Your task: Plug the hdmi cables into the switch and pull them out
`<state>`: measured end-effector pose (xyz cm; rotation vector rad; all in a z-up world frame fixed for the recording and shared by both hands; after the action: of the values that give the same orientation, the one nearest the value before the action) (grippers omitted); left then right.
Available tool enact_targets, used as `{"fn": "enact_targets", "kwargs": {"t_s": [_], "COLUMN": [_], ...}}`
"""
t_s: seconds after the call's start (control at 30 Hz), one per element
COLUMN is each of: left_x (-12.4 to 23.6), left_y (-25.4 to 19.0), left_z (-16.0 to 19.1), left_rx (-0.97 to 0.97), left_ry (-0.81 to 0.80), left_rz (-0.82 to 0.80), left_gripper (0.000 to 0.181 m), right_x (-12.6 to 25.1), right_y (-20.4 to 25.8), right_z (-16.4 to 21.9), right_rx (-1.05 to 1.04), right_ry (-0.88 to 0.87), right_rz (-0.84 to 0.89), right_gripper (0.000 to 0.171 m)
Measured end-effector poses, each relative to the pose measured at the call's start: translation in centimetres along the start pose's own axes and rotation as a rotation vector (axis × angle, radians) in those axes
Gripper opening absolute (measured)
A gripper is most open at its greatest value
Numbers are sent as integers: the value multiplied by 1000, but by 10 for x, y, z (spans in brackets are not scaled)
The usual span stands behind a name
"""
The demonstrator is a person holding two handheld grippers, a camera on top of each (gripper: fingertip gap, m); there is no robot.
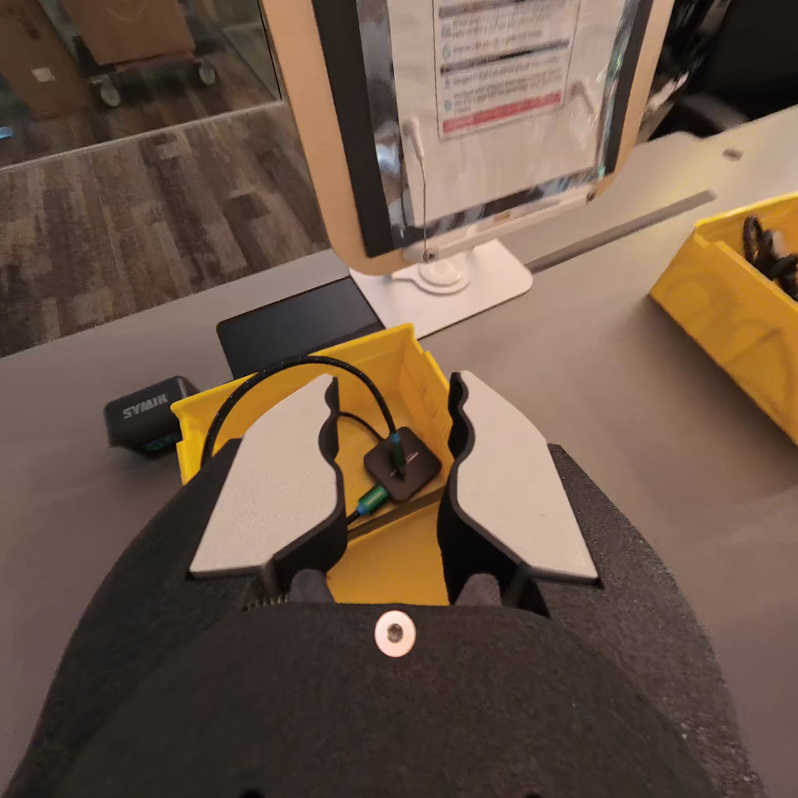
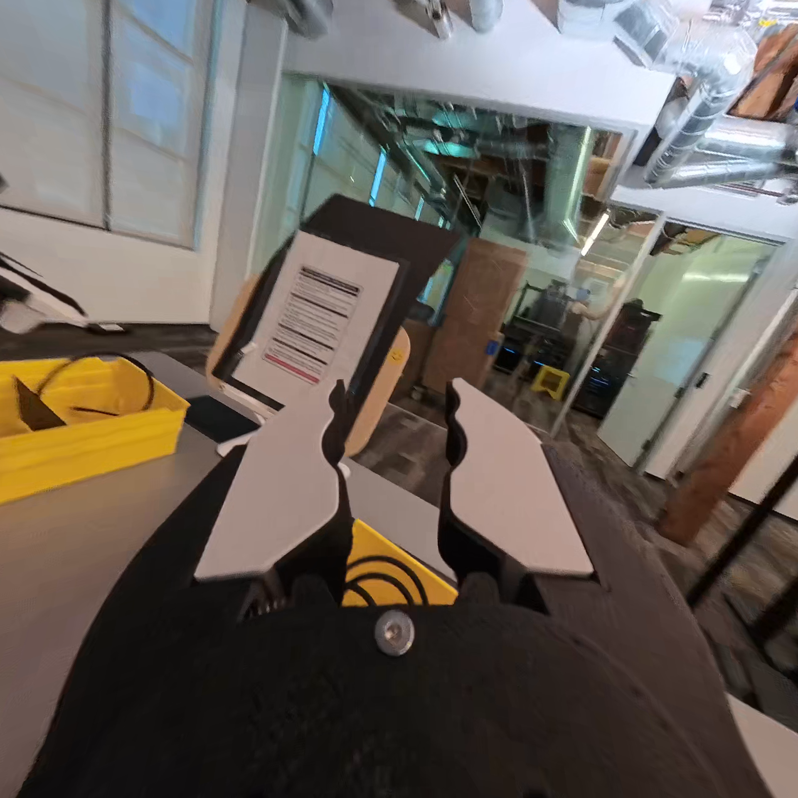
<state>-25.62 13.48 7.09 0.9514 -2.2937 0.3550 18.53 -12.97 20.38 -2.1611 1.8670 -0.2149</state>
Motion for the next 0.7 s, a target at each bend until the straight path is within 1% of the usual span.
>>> {"fn": "enact_targets", "kwargs": {"t_s": [0.07, 0.1, 0.23, 0.3, 0.33, 0.37, 0.43, 0.57, 0.7], "left_x": [-8, -14, -49, -68, -78, -87, -102, -118, -129], "left_y": [1, 0, -6, -12, -12, -7, 10, -2, 2], "left_z": [6, 11, 38, 58, 67, 75, 87, 85, 96], "left_rx": [-29, -38, -94, -148, -170, -182, -146, -112, -91], "left_ry": [85, 133, 337, 407, 426, 468, 557, 534, 604], "left_rz": [17, 43, 128, 174, 184, 171, 106, 224, 208], "left_gripper": [41, 42, 43, 43, 37, 33, 34, 38, 38], "right_x": [-2, -5, -22, -32, -36, -41, -51, -68, -80], "right_y": [8, 11, 17, 21, 23, 25, 29, 36, 44], "right_z": [-5, -4, 9, 15, 18, 21, 28, 42, 54], "right_rx": [-18, -14, 41, 59, 63, 67, 77, 115, 166], "right_ry": [-22, -13, 87, 128, 142, 154, 186, 257, 316], "right_rz": [-46, -55, -26, -30, -34, -40, -45, -42, -49], "right_gripper": [44, 44, 44, 45, 45, 45, 45, 45, 45]}}
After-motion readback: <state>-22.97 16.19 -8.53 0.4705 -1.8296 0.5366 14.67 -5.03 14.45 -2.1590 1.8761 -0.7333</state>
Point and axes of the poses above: each gripper's, where its closed fingertips meet, x back along the fingers, z out of its underside, y = z × x across the jaws, the point moved 1 cm from there along x, back along the fingers, and after that the axes turned 10 degrees about y, right-handed, at the moved point
